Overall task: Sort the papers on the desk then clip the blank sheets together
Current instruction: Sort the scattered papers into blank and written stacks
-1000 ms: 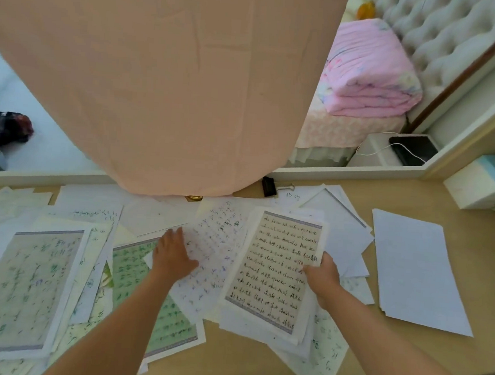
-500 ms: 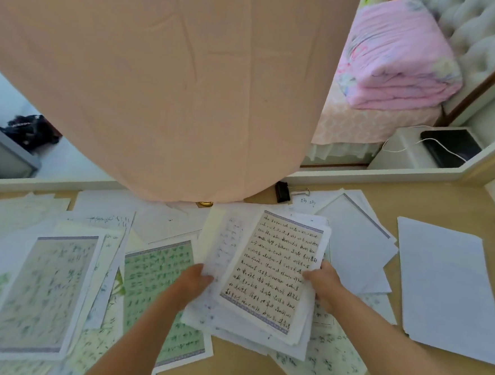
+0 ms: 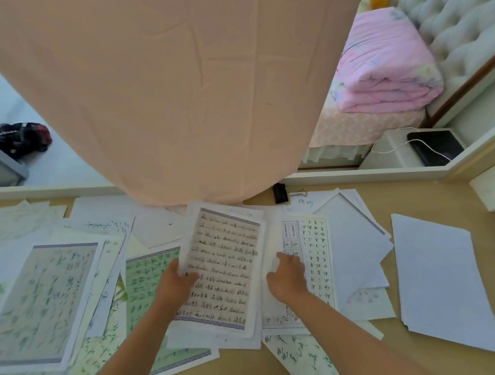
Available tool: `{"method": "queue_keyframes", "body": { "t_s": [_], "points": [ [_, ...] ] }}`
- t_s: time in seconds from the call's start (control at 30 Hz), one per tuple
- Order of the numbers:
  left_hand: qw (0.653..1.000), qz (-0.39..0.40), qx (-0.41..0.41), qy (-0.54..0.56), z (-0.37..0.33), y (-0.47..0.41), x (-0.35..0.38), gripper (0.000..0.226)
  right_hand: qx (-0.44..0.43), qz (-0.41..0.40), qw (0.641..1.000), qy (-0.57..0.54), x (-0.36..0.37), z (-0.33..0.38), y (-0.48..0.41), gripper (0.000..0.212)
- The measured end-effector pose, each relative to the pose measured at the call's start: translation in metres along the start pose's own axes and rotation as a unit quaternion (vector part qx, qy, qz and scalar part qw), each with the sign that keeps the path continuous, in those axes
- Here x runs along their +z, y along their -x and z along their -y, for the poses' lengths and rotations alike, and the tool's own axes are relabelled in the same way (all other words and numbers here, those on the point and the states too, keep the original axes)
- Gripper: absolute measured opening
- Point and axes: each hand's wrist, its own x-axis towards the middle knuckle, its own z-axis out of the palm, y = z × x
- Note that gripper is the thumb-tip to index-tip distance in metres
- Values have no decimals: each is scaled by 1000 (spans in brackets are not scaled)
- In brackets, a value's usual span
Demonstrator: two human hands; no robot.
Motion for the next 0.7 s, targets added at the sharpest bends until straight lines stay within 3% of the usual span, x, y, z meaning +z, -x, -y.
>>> {"method": "queue_keyframes", "body": {
  "t_s": [0.1,0.27,0.37,0.47,0.53,0.63,0.7],
  "points": [
    [998,-24,1,-51,11,0,-12,35,70,-41,996,-35,-3,0,-5,64],
    [996,-38,-2,-80,14,-5,-9,30,166,-51,963,-207,0,15,-16,74],
    [999,10,-32,-38,8,-5,0,30,160,12,954,-253,4,19,-21,68],
    [998,40,-45,-25,8,-7,6,37,129,40,955,-265,8,19,-27,37],
    [998,36,-42,-26,8,-9,6,39,101,54,958,-263,12,20,-28,43],
    [998,50,-17,-38,4,-8,7,39,77,60,965,-243,15,20,-27,72],
    [995,75,14,-63,-4,-4,8,38,56,54,969,-233,11,14,-26,61]
  ]
}}
